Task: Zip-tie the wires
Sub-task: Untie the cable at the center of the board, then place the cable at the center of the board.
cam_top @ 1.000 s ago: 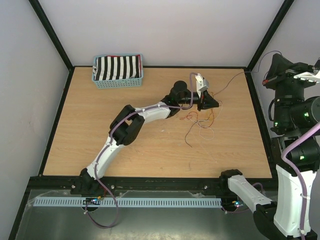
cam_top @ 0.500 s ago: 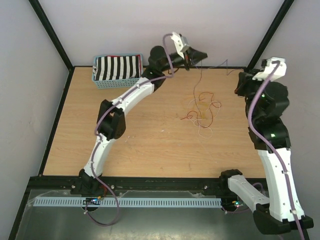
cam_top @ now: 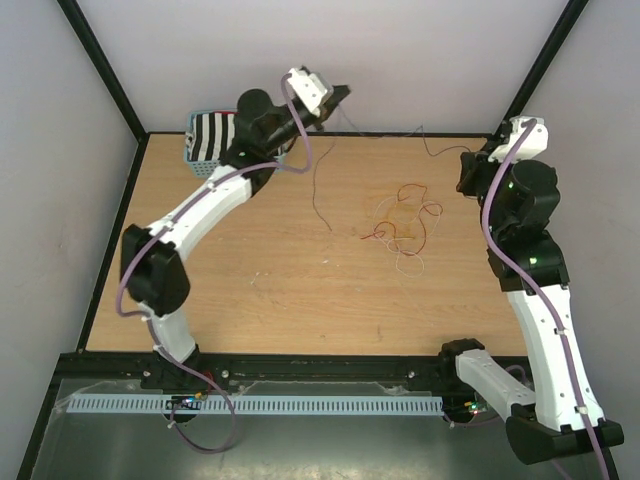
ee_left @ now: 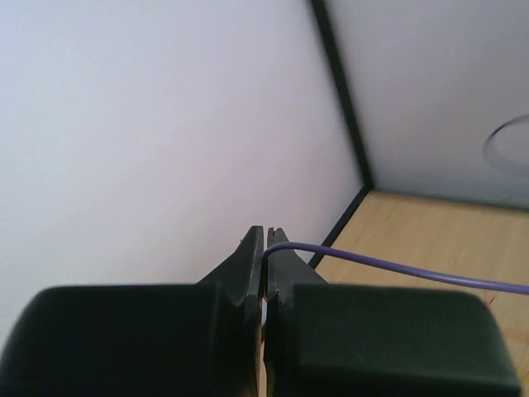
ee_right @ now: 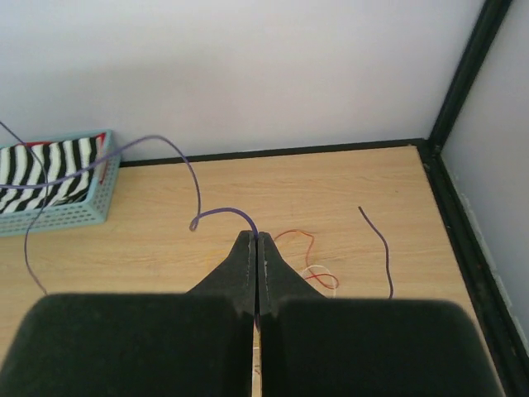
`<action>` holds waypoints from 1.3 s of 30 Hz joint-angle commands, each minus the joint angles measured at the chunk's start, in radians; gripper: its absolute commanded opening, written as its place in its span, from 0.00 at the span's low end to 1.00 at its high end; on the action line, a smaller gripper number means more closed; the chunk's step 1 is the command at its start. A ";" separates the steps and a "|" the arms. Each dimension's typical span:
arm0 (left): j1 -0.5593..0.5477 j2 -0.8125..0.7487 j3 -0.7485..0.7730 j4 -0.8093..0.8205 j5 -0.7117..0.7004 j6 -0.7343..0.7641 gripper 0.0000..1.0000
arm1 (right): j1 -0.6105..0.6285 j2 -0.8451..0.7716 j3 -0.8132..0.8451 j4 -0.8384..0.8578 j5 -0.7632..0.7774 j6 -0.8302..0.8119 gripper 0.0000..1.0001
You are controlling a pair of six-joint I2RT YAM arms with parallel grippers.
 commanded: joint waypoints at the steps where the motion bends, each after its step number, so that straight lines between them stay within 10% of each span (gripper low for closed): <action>1: 0.046 -0.221 -0.253 -0.086 -0.224 0.246 0.00 | -0.001 0.007 0.017 0.019 -0.158 0.018 0.00; 9: 0.071 -0.524 -0.564 -0.331 -0.667 0.441 0.00 | 0.007 0.085 -0.049 -0.058 -0.567 0.090 0.00; 21: 0.146 -0.618 -0.783 -0.553 -0.943 0.421 0.03 | 0.021 -0.003 -0.076 -0.121 -0.257 0.034 0.00; 39: 0.127 -0.548 -0.682 -0.710 -1.294 0.668 0.08 | 0.024 0.070 -0.136 -0.157 -0.500 0.024 0.00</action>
